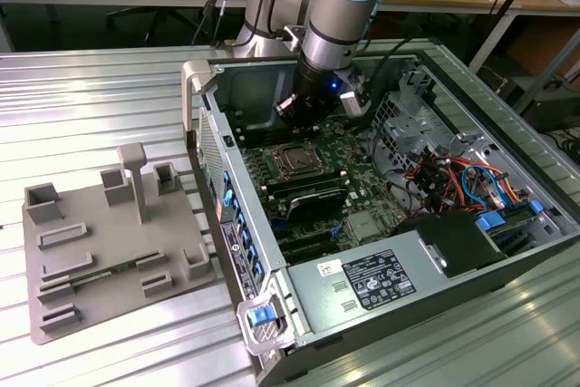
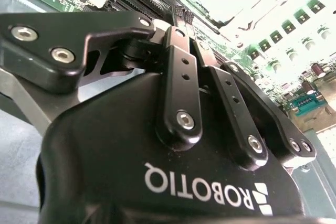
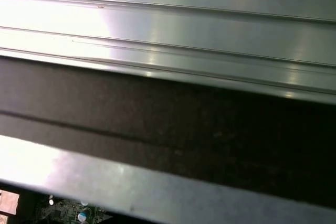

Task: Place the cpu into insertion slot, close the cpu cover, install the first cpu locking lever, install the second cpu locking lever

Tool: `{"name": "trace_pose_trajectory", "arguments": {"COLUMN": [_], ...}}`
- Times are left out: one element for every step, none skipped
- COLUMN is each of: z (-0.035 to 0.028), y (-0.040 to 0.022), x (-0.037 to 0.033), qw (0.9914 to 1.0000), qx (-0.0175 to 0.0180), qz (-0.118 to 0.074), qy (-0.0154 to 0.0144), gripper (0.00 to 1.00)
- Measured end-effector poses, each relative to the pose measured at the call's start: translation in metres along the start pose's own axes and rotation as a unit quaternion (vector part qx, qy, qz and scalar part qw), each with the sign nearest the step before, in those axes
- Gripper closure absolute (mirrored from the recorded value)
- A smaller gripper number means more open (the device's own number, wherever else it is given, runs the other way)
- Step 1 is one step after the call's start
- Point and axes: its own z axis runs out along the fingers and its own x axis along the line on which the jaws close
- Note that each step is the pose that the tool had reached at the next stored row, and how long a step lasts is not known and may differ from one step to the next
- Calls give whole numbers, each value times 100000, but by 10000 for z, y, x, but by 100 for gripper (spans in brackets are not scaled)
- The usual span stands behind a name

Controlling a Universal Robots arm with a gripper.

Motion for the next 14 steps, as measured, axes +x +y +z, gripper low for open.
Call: {"name": "trace_pose_trajectory", "arguments": {"z": [4, 11, 15, 17, 18, 20, 23, 25, 27, 30, 33, 35, 37, 38], "y": [0, -1, -2, -3, -3, -4, -5, -6, -6, -7, -8, -8, -10, -14], "x": [-1, -3, -6, -9, -13, -18, -23, -28, -34, -38, -39, -39, -39, -39], "qw": [100000, 100000, 100000, 100000, 100000, 100000, 100000, 100000, 100000, 100000, 100000, 100000, 100000, 100000], "qx": [-3, -5, -6, -2, 1, -3, -23, -21, -26, -37, -29, -20, -17, -29], "qz": [-9, -22, -31, -33, -38, -40, -51, -58, -64, -76, -72, -71, -78, -85], "qy": [4, 23, 35, 52, 65, 71, 66, 83, 90, 88, 102, 113, 120, 110], "gripper": [89, 89, 89, 89, 89, 89, 89, 89, 89, 89, 89, 89, 89, 89]}}
